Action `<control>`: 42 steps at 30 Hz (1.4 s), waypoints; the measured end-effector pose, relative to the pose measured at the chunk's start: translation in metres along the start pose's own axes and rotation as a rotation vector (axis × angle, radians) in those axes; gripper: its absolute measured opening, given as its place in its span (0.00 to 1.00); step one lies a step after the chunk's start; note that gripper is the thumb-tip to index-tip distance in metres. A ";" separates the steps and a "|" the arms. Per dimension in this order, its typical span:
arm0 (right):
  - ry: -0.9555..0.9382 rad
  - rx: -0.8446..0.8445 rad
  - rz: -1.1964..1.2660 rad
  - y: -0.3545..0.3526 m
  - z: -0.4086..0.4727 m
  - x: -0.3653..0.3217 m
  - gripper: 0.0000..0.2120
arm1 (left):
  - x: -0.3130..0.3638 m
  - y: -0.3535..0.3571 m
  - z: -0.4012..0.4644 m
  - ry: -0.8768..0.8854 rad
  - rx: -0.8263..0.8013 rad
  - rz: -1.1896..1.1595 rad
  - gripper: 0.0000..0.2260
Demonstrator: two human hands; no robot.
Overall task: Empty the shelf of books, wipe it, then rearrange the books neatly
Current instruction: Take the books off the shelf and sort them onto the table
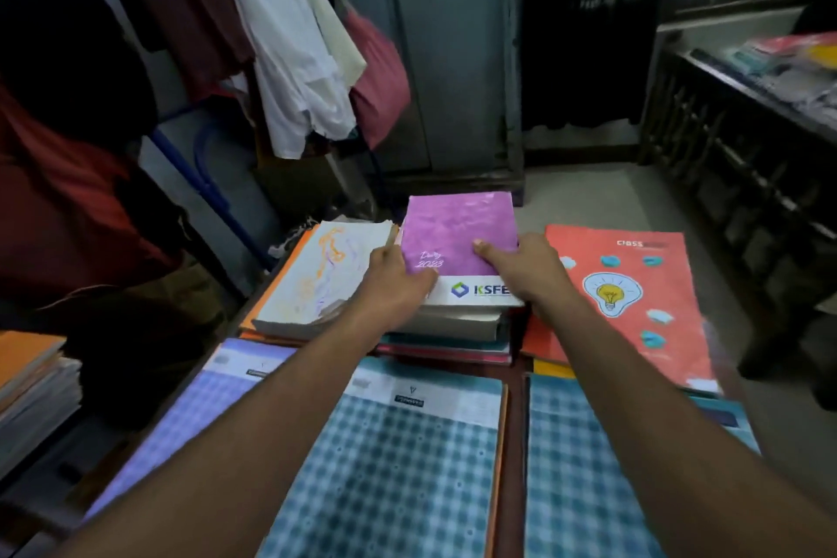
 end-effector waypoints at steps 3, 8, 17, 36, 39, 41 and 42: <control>0.001 0.009 -0.053 -0.025 0.000 -0.008 0.19 | 0.006 0.007 -0.007 0.062 0.006 0.100 0.24; 0.006 0.021 0.119 -0.096 -0.024 -0.020 0.08 | 0.045 0.032 -0.035 0.219 -0.140 -0.165 0.25; 0.117 0.252 -0.651 -0.162 -0.048 0.094 0.24 | 0.097 0.122 -0.089 0.476 -0.163 0.629 0.31; -0.107 0.201 -0.891 -0.126 -0.076 0.039 0.25 | 0.100 0.114 -0.095 0.635 -0.023 0.698 0.24; -0.218 0.052 -0.831 -0.088 -0.094 0.000 0.20 | 0.104 0.087 -0.109 0.675 0.030 0.602 0.18; -0.370 0.023 -0.695 -0.065 -0.108 -0.037 0.17 | 0.099 0.049 -0.118 0.607 0.098 0.439 0.12; -0.469 -0.007 -0.629 -0.043 -0.120 -0.060 0.16 | 0.081 0.021 -0.128 0.527 0.128 0.345 0.11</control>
Point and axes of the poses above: each hand's wrist, its own z-axis towards the middle knuckle, its own y-axis out of the palm, x = y × z, the point moved 7 cm from there along z, towards the middle knuckle, and after that the axes turned 3 degrees about -y, right-handed, at the moved point
